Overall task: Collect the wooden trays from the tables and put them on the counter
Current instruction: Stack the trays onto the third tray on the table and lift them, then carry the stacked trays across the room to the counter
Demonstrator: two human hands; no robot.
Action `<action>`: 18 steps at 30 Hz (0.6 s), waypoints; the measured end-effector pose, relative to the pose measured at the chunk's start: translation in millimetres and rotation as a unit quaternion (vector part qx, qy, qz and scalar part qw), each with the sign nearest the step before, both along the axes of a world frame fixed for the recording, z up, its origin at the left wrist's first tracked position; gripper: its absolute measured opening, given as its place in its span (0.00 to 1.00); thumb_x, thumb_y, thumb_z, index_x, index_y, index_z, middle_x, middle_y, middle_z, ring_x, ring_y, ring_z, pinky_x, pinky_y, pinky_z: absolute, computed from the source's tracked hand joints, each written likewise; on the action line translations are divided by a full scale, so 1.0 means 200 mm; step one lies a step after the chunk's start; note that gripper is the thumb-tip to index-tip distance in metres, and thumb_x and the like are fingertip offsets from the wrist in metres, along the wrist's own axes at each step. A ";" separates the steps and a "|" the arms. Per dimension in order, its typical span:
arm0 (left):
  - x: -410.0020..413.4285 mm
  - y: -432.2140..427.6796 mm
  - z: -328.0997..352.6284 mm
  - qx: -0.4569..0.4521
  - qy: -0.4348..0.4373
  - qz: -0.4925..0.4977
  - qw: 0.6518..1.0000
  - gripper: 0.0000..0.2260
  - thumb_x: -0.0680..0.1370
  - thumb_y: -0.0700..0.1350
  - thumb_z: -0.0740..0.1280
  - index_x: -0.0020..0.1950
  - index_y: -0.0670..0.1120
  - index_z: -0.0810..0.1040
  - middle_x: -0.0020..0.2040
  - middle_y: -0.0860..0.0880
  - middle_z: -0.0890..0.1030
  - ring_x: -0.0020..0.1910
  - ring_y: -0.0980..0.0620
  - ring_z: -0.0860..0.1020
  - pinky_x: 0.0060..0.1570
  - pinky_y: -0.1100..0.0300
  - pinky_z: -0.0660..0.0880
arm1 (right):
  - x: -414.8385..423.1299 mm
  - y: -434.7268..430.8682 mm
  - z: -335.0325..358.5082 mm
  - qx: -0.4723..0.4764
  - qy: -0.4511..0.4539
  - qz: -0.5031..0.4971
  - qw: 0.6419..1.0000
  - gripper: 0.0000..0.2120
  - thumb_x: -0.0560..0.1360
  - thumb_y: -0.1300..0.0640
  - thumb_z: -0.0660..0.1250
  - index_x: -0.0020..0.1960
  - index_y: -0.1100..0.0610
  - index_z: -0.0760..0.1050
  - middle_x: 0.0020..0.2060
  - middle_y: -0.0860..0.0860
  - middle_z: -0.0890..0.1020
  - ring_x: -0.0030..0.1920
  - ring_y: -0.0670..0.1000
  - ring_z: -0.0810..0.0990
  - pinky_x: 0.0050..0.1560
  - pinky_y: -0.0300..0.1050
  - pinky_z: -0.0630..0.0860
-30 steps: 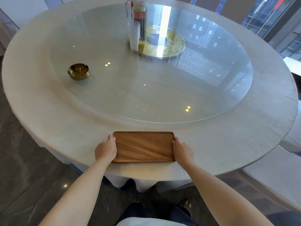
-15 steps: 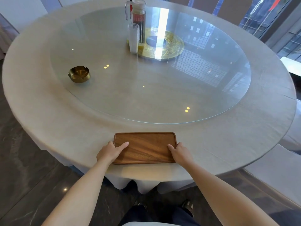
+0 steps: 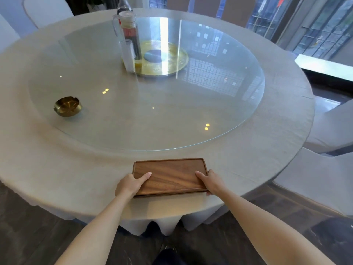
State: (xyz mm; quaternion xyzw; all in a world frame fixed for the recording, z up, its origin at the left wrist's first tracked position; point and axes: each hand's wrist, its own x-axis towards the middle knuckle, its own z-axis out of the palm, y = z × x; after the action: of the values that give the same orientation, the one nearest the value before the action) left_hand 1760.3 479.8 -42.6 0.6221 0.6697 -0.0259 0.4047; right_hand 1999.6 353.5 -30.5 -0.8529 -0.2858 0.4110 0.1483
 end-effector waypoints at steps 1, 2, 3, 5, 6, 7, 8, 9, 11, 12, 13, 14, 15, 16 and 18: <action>0.06 -0.01 0.03 0.007 0.001 -0.009 1.000 0.30 0.69 0.67 0.64 0.47 0.39 0.73 0.46 0.44 0.78 0.51 0.41 0.78 0.50 0.52 0.73 | 0.04 -0.04 0.02 0.005 -0.002 -0.014 1.000 0.23 0.76 0.38 0.57 0.51 0.59 0.66 0.36 0.50 0.73 0.29 0.51 0.77 0.46 0.52 0.80; 0.13 -0.02 0.06 0.016 0.001 -0.021 1.000 0.29 0.70 0.67 0.64 0.47 0.39 0.73 0.46 0.44 0.77 0.52 0.41 0.77 0.50 0.53 0.72 | 0.08 -0.08 0.04 0.014 -0.007 -0.030 0.999 0.23 0.76 0.39 0.57 0.51 0.60 0.66 0.35 0.50 0.74 0.28 0.50 0.77 0.46 0.51 0.80; 0.21 -0.03 0.09 0.022 -0.001 -0.034 0.999 0.29 0.70 0.67 0.65 0.47 0.40 0.73 0.47 0.44 0.77 0.52 0.41 0.77 0.50 0.53 0.72 | 0.13 -0.13 0.06 0.025 -0.013 -0.049 0.998 0.23 0.76 0.39 0.57 0.51 0.60 0.67 0.35 0.50 0.74 0.28 0.50 0.77 0.46 0.52 0.80; 0.38 -0.06 0.16 0.034 -0.010 -0.068 0.997 0.28 0.70 0.67 0.65 0.44 0.40 0.73 0.46 0.44 0.77 0.50 0.42 0.77 0.50 0.53 0.72 | 0.24 -0.24 0.10 0.048 -0.022 -0.097 0.994 0.25 0.75 0.38 0.58 0.53 0.62 0.69 0.37 0.52 0.76 0.31 0.51 0.78 0.47 0.53 0.80; 0.48 -0.09 0.20 0.040 -0.018 -0.088 0.995 0.26 0.70 0.66 0.65 0.40 0.42 0.73 0.45 0.44 0.77 0.48 0.43 0.76 0.49 0.53 0.72 | 0.31 -0.30 0.12 0.063 -0.023 -0.127 0.990 0.26 0.74 0.37 0.59 0.54 0.62 0.70 0.41 0.54 0.78 0.34 0.53 0.80 0.47 0.54 0.81; 0.59 -0.13 0.24 0.044 -0.026 -0.108 0.993 0.25 0.70 0.66 0.65 0.37 0.43 0.71 0.44 0.44 0.77 0.46 0.43 0.75 0.48 0.54 0.72 | 0.37 -0.38 0.15 0.077 -0.023 -0.157 0.984 0.27 0.74 0.37 0.59 0.55 0.61 0.70 0.45 0.55 0.79 0.39 0.55 0.81 0.48 0.55 0.82; 0.70 -0.17 0.27 0.049 -0.035 -0.128 0.990 0.24 0.70 0.66 0.65 0.34 0.45 0.69 0.44 0.44 0.78 0.45 0.43 0.75 0.47 0.54 0.72 | 0.45 -0.46 0.17 0.089 -0.024 -0.184 0.979 0.27 0.73 0.36 0.60 0.55 0.61 0.70 0.48 0.56 0.79 0.44 0.56 0.81 0.48 0.56 0.81; 0.81 -0.23 0.31 0.052 -0.044 -0.150 0.986 0.24 0.70 0.66 0.65 0.33 0.45 0.69 0.44 0.44 0.78 0.45 0.43 0.75 0.46 0.54 0.72 | 0.51 -0.55 0.20 0.099 -0.029 -0.210 0.972 0.28 0.73 0.36 0.60 0.55 0.60 0.70 0.49 0.56 0.79 0.46 0.57 0.81 0.49 0.57 0.81; 1.04 -0.35 0.37 0.061 -0.055 -0.196 0.977 0.25 0.70 0.67 0.64 0.34 0.44 0.71 0.44 0.44 0.79 0.45 0.43 0.76 0.46 0.54 0.71 | 0.66 -0.75 0.26 0.118 -0.041 -0.257 0.958 0.28 0.72 0.35 0.61 0.54 0.60 0.71 0.48 0.55 0.79 0.47 0.57 0.81 0.50 0.57 0.81; 1.16 -0.42 0.41 0.064 -0.058 -0.220 0.972 0.26 0.70 0.67 0.64 0.36 0.43 0.73 0.45 0.43 0.80 0.45 0.43 0.76 0.45 0.54 0.71 | 0.73 -0.86 0.29 0.127 -0.047 -0.278 0.951 0.27 0.72 0.35 0.61 0.53 0.60 0.72 0.47 0.55 0.80 0.46 0.56 0.81 0.49 0.56 0.81; 1.28 -0.50 0.44 0.068 -0.062 -0.242 0.966 0.27 0.69 0.68 0.64 0.38 0.42 0.74 0.46 0.43 0.81 0.46 0.43 0.77 0.45 0.54 0.71 | 0.81 -0.98 0.32 0.132 -0.052 -0.298 0.944 0.27 0.72 0.36 0.61 0.52 0.60 0.72 0.46 0.55 0.80 0.45 0.56 0.81 0.48 0.56 0.81; 1.40 -0.59 0.47 0.071 -0.068 -0.265 0.959 0.27 0.69 0.68 0.63 0.39 0.42 0.75 0.47 0.42 0.81 0.46 0.42 0.77 0.45 0.54 0.71 | 0.88 -1.09 0.34 0.139 -0.062 -0.319 0.935 0.27 0.72 0.36 0.61 0.52 0.60 0.73 0.46 0.56 0.80 0.46 0.57 0.81 0.49 0.56 0.81; 1.52 -0.68 0.50 0.076 -0.078 -0.287 0.952 0.27 0.69 0.68 0.64 0.38 0.43 0.74 0.46 0.42 0.81 0.46 0.42 0.77 0.45 0.54 0.71 | 0.96 -1.21 0.37 0.142 -0.074 -0.340 0.927 0.27 0.72 0.36 0.62 0.52 0.60 0.73 0.47 0.57 0.81 0.46 0.58 0.81 0.49 0.56 0.80; 1.64 -0.78 0.53 0.079 -0.086 -0.307 0.945 0.26 0.69 0.68 0.64 0.37 0.43 0.74 0.46 0.42 0.81 0.46 0.42 0.77 0.45 0.54 0.71 | 1.03 -1.34 0.40 0.148 -0.085 -0.362 0.916 0.27 0.72 0.36 0.62 0.52 0.61 0.73 0.48 0.58 0.81 0.47 0.58 0.81 0.50 0.56 0.80; 1.88 -1.00 0.58 0.080 -0.102 -0.341 0.931 0.28 0.69 0.68 0.64 0.41 0.42 0.77 0.47 0.42 0.81 0.46 0.42 0.77 0.47 0.53 0.72 | 1.18 -1.60 0.45 0.152 -0.105 -0.401 0.897 0.26 0.72 0.37 0.63 0.49 0.62 0.72 0.49 0.60 0.81 0.45 0.59 0.80 0.49 0.53 0.78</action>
State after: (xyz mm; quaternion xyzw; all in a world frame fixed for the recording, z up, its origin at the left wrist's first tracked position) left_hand 2135.7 279.9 72.6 0.8429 0.3719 -0.0451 0.3864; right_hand 2235.1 33.9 58.7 -0.9006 0.0074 0.1758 0.3975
